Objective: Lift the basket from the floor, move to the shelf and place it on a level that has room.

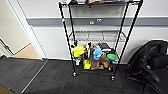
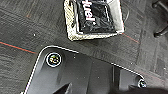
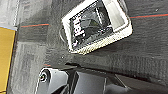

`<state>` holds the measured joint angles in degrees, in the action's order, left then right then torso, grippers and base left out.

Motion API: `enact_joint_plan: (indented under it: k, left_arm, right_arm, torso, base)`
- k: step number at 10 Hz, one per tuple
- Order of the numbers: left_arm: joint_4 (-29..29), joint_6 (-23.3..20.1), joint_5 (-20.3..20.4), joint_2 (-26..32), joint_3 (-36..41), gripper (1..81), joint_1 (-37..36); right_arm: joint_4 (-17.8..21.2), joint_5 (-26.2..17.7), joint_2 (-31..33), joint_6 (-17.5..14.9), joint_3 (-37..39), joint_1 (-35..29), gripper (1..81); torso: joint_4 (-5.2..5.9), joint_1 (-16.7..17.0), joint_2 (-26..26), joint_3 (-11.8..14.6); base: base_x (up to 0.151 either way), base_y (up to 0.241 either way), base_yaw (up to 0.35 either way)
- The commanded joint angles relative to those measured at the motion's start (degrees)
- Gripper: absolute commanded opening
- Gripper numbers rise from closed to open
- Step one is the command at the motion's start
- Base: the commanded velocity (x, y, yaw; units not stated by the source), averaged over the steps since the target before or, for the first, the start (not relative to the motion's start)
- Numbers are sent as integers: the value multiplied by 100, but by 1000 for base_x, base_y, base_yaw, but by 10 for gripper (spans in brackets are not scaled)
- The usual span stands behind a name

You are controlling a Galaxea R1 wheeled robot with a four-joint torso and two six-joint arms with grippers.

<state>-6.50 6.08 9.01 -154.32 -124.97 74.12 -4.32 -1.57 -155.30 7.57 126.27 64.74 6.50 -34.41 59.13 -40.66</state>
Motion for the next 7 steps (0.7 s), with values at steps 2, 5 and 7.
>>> enact_joint_plan:
  k: [2, 5, 7]
  left_arm:
    - [-18, -11, -312, 94, -45, 811, -349]
    - [-36, -11, -303, -29, -379, 811, -472]
    - [-45, -2, -330, -55, -450, 811, -569]
  right_arm:
    - [27, -316, 101, 86, -86, -721, 811]
    - [124, -476, 84, 87, -60, -958, 811]
    - [159, -476, 76, 87, 10, -1029, 811]
  torso:
    - [37, -456, 700, -33]
    - [44, -791, 1233, -76]
    - [44, -1034, 1620, -78]
  base:
    - [0, 0, 0]
    - [0, 0, 0]
    - [0, 0, 0]
